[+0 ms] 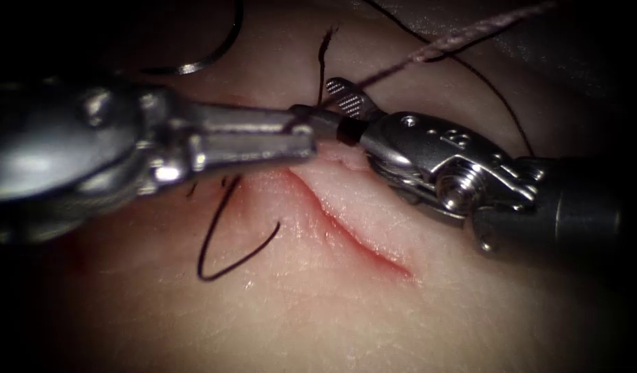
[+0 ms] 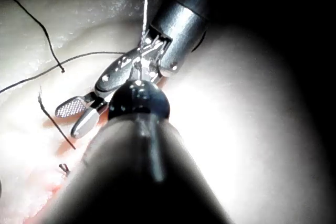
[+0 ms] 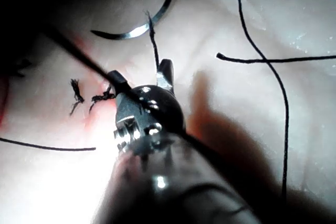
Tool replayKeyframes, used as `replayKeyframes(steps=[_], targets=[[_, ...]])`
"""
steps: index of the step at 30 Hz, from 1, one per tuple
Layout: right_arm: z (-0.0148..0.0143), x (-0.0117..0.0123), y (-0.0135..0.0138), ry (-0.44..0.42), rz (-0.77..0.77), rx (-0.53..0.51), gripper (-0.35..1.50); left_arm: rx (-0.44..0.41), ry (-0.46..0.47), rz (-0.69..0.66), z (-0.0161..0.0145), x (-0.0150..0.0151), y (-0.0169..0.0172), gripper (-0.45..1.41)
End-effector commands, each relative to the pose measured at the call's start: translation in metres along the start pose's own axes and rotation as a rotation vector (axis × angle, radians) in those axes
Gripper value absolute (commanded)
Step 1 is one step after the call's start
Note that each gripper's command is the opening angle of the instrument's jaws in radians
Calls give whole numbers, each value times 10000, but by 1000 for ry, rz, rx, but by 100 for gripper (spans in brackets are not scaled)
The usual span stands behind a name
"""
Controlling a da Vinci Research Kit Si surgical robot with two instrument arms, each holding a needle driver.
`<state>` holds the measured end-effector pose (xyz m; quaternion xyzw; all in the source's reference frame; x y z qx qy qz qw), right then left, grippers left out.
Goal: Wound Closure
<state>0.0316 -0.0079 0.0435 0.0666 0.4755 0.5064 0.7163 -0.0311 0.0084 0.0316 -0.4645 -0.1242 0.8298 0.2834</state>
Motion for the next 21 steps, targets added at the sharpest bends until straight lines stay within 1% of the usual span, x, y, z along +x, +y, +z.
replayKeyframes(steps=[1,2,4,5,6,7,8,9,10,11,13,17,21], targets=[[-6,4,1,-3,-24,11,115,5,19,-2,4,-7,-6,-45],[-11,6,2,-5,-39,16,126,9,41,-14,0,-14,-14,-45],[-23,13,4,-10,-75,27,141,5,67,-28,-3,-26,-24,-45],[-32,19,5,-16,-105,46,147,3,91,-42,-5,-37,-33,-45],[-38,22,5,-22,-115,67,148,2,98,-45,-5,-41,-36,-45],[-38,22,5,-22,-115,67,148,2,98,-45,-5,-41,-36,-45],[-47,25,3,-35,-118,112,148,1,127,-57,-4,-47,-42,-45],[-47,25,3,-35,-118,112,148,1,127,-57,-4,-47,-42,-45],[-51,27,1,-44,-117,142,147,1,139,-62,-3,-49,-44,-45],[-56,29,-4,-59,-118,198,145,2,152,-66,-2,-50,-46,-45],[-61,32,-14,-73,-129,249,141,8,170,-65,1,-52,-49,-45],[-62,42,-48,-100,-145,354,140,7,206,-59,7,-58,-55,-45],[-57,39,-85,-119,-162,440,140,7,215,-51,11,-66,-62,-45]])
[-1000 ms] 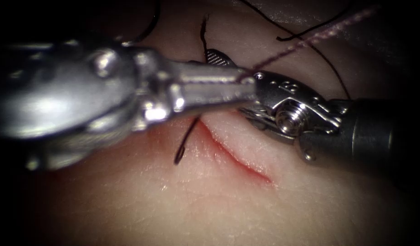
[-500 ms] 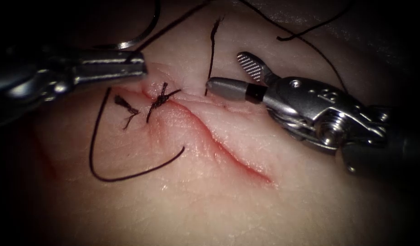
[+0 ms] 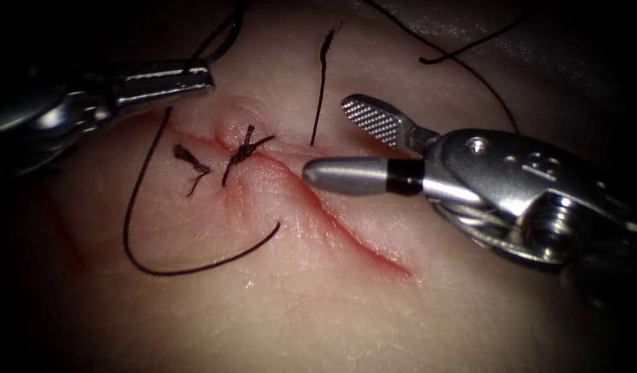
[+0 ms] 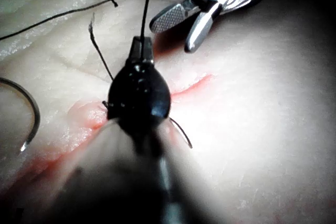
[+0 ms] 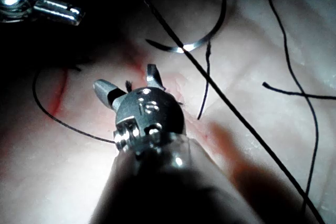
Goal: Wound Closure
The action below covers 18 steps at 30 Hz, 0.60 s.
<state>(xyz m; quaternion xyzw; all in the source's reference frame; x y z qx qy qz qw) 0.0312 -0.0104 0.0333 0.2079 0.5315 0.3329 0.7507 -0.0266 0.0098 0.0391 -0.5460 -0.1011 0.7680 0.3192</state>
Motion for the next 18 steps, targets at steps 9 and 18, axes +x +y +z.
replayKeyframes(steps=[9,18], targets=[[68,-1,-54,44,110,172,125,0,-3,-7,3,2,10,-45],[88,-4,-50,65,133,102,130,-10,-9,-24,-4,18,20,-45]])
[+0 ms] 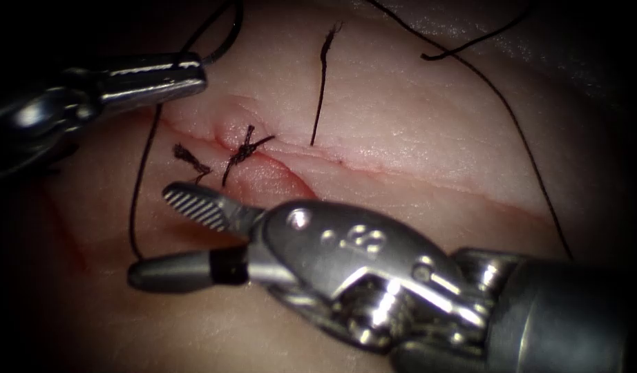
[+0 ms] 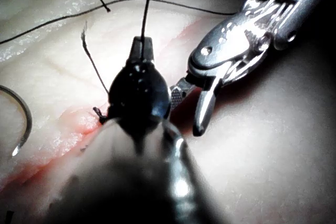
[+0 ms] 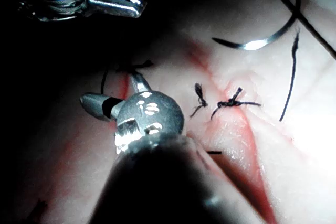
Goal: Wound Closure
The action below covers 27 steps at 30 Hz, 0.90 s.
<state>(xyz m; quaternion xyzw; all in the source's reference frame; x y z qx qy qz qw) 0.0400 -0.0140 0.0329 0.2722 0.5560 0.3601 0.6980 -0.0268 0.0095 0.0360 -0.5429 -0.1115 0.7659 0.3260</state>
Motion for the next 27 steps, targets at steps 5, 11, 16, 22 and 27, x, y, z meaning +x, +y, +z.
replayKeyframes(steps=[5,11,16,22,27], targets=[[21,0,6,8,9,-18,130,-12,0,-1,11,-4,4,-45],[35,6,7,15,14,-32,131,-16,0,-1,13,-4,7,-45],[36,11,8,37,20,-37,105,-19,1,1,13,-5,7,-45],[29,14,7,10,34,-125,-35,-18,1,1,13,-5,9,-45],[8,8,11,-52,-1,-149,-35,-20,-8,-18,13,-4,8,-1]])
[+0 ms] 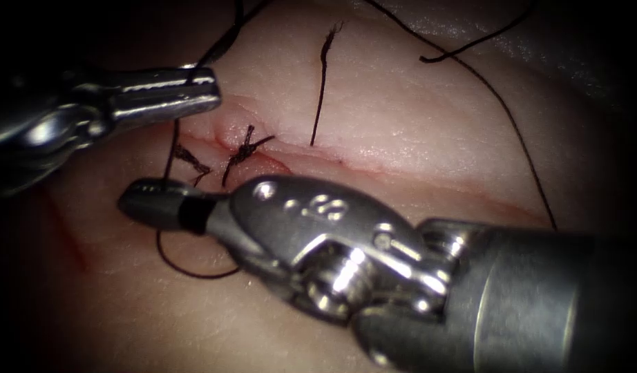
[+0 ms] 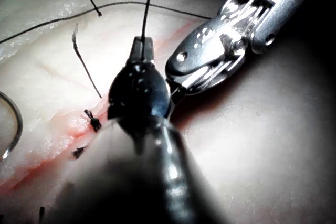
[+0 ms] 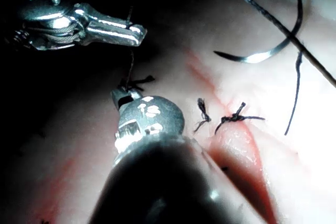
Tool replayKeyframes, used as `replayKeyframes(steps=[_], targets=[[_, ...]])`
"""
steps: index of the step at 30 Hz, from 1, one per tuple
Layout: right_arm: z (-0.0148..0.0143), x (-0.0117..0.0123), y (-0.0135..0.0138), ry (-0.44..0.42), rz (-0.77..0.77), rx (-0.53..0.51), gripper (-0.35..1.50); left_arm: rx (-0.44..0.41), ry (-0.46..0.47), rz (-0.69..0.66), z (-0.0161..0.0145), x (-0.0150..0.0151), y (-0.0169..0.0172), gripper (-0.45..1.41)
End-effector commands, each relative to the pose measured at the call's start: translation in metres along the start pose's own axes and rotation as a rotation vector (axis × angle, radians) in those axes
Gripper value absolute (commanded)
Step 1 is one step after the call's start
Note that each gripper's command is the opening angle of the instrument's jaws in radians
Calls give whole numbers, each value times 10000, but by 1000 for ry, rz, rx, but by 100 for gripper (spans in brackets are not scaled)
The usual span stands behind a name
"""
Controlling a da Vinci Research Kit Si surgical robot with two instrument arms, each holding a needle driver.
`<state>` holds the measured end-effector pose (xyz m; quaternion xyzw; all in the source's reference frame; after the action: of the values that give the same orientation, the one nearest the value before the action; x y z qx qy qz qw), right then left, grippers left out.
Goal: Wound Closure
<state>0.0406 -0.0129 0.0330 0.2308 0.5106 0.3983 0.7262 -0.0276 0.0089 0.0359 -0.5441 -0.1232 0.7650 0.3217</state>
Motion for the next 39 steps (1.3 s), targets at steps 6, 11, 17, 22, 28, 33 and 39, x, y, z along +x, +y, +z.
replayKeyframes(steps=[6,11,17,22,28,33,39], targets=[[-9,-17,21,-80,-80,-28,-35,33,-35,-72,13,-1,-5,69],[-17,-30,43,-112,-141,-112,-35,67,-102,-75,22,-4,-1,104],[-28,-39,59,-137,-177,-131,-35,116,-258,-65,37,-17,7,106],[-23,-43,58,-147,-204,-132,-35,141,-264,-58,47,-9,6,96],[-18,-50,58,-184,-254,-144,-35,191,-282,19,66,10,9,71],[-17,-50,58,-185,-266,-144,-35,208,-320,100,73,12,14,59],[-17,-50,60,-194,-278,-144,-35,230,-408,164,66,31,28,57]])
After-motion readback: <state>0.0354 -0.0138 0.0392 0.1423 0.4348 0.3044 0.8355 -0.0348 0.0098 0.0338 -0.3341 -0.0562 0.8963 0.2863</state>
